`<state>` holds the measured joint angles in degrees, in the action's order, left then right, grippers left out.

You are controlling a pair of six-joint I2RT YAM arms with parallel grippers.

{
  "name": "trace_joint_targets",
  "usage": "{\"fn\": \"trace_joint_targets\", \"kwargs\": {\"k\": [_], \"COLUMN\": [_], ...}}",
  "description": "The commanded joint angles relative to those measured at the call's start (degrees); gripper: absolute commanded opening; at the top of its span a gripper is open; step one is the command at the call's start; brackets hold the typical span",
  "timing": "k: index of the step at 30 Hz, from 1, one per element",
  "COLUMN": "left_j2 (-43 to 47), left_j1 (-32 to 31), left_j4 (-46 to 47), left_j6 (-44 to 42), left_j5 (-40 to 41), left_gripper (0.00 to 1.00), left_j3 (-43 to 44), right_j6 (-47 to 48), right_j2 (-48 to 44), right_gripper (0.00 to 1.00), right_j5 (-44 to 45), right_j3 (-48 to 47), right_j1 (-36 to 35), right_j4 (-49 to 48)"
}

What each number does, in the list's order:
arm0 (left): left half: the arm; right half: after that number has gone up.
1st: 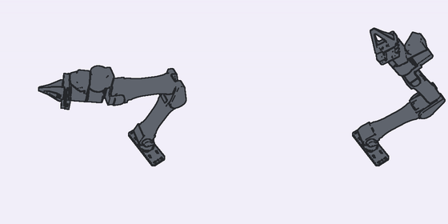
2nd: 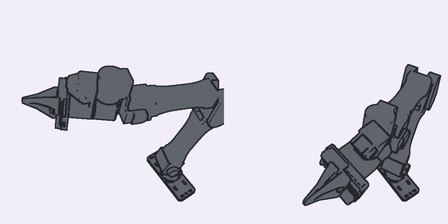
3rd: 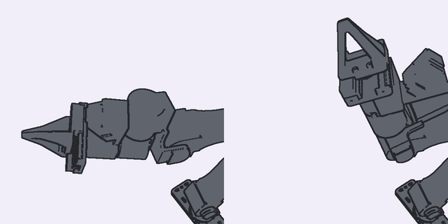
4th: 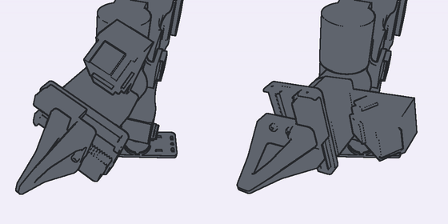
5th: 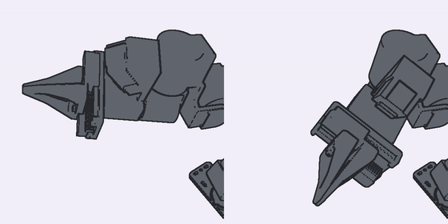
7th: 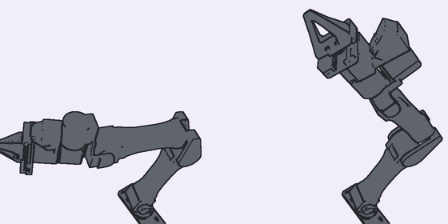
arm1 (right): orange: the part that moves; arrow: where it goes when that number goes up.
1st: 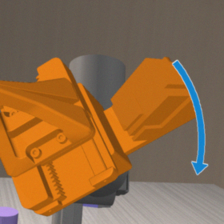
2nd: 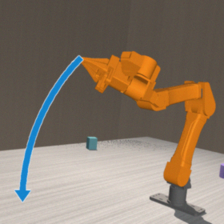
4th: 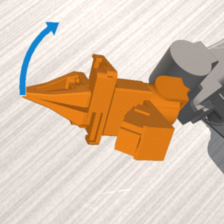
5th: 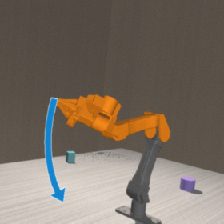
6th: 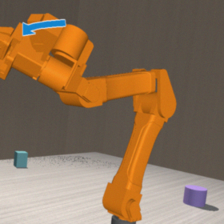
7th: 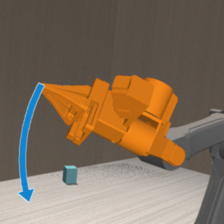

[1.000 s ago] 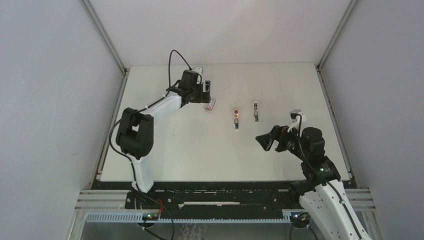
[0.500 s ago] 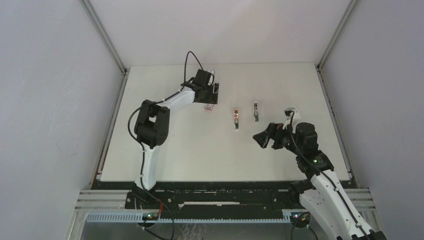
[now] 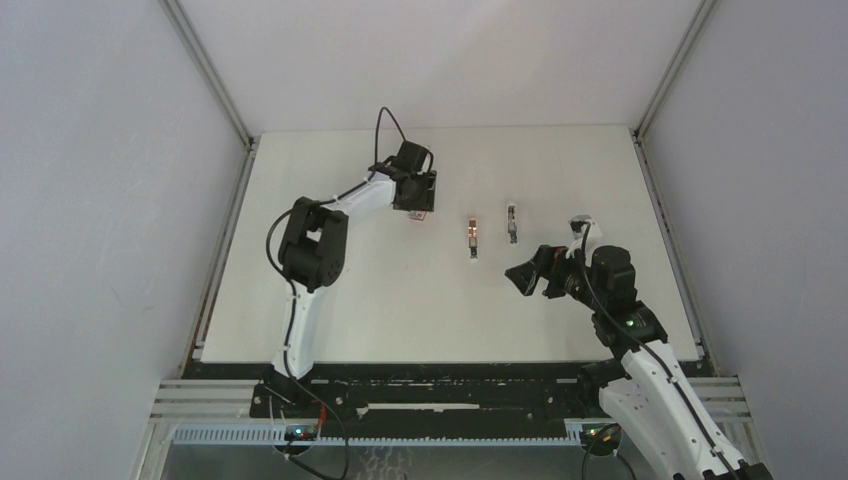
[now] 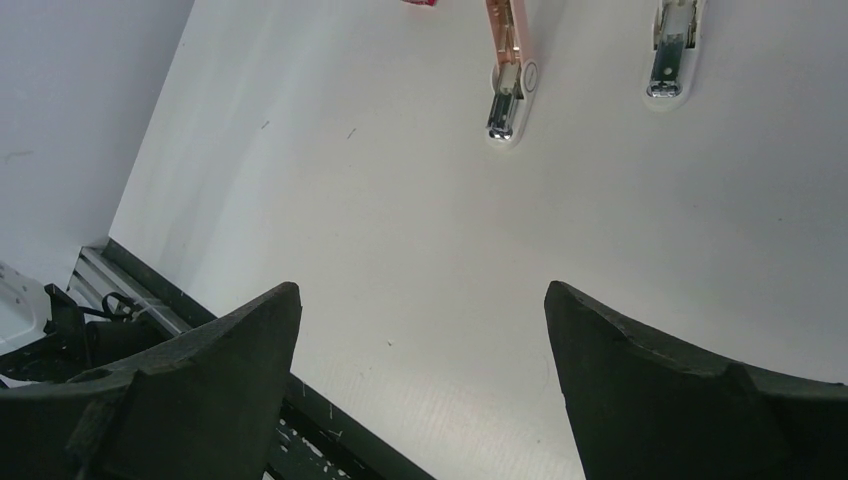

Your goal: Load the staples into the stapler

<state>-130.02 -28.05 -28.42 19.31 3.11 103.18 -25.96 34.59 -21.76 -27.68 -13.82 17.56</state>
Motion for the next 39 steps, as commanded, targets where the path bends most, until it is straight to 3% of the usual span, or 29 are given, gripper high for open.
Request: {"fn": "trace_joint_targets", "kwargs": {"k": [1, 8, 19, 23, 29, 33, 39], "left_j2": [1.25, 5.24, 24.77, 29.92, 34.90, 32.78, 29.51], "left_j1": [-2.62, -6.31, -13.46, -14.61, -14.57, -14.23, -14.24], "left_j4": [-0.62, -0.23, 13.89, 17.00, 16.02, 14.43, 15.98], "left_j6": [-2.57, -5.45, -4.17, -1.12, 0.85, 0.70, -2.61], "left_j5": [1.78, 5.94, 4.16, 1.13, 4.45, 5.90, -1.01], "left_gripper": [0.54, 0.44, 0.39, 0.42, 0.63, 0.66, 0.68], "left_j3": [0.56, -6.44, -39.01, -45.67, -44.00, -38.51, -36.83], "right_j6": [-1.41, -1.07, -0.02, 0.03, 0.55, 0.05, 0.47], "right_j2": [-1.74, -3.77, -4.32, -4.70, -4.57, -3.63, -3.43], "right_gripper": [0.90, 0.90, 0.90, 0.90, 0.90, 0.90, 0.90], "right_j5": [0.49, 0.87, 1.32, 1.10, 1.66, 1.20, 1.56], "right_j3": [-0.31, -0.27, -0.27, -0.29, -0.27, -0.25, 0.21], "right_j1": [0.38, 0.37, 0.47, 0.53, 0.55, 0.55, 0.55], "right_j4": [-1.51, -0.08, 0.29, 0.78, 0.52, 0.07, 0.71]}}
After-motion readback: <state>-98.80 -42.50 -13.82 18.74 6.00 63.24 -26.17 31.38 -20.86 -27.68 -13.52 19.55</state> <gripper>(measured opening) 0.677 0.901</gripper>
